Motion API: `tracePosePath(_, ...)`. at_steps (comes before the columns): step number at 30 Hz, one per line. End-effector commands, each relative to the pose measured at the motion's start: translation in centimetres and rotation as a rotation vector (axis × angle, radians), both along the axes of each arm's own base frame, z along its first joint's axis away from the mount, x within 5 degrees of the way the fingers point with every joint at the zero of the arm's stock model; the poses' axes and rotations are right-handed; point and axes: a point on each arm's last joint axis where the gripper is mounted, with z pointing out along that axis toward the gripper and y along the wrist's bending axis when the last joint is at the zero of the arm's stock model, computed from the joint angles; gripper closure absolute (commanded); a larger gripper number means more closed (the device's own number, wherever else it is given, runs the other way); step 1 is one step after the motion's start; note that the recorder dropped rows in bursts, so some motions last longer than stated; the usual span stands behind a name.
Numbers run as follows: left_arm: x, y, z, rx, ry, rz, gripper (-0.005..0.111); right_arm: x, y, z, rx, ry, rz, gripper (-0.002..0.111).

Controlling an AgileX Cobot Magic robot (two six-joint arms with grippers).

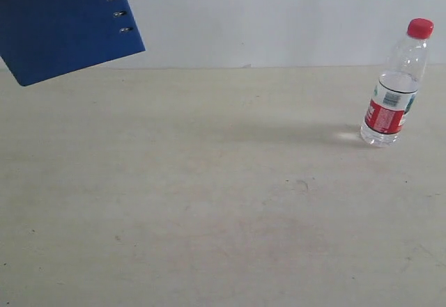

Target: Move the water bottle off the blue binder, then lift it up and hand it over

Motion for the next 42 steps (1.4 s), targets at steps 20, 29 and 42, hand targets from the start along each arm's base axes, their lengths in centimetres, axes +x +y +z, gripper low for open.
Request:
tracePosePath(20,0.00,0.01,-0.04,0.015,-0.008,-0.002,0.100,-0.03,-0.02,0.08,0.011,-0.009,-0.010,0.108)
tracePosePath(29,-0.11,0.35,-0.47,0.108,0.043,0.014,0.100,-0.03,-0.02,0.08,0.011,-0.009,-0.010,0.108)
tracePosePath(42,-0.11,0.35,-0.47,0.108,0.043,0.014,0.100,-0.03,-0.02,0.08,0.011,-0.009,-0.010,0.108)
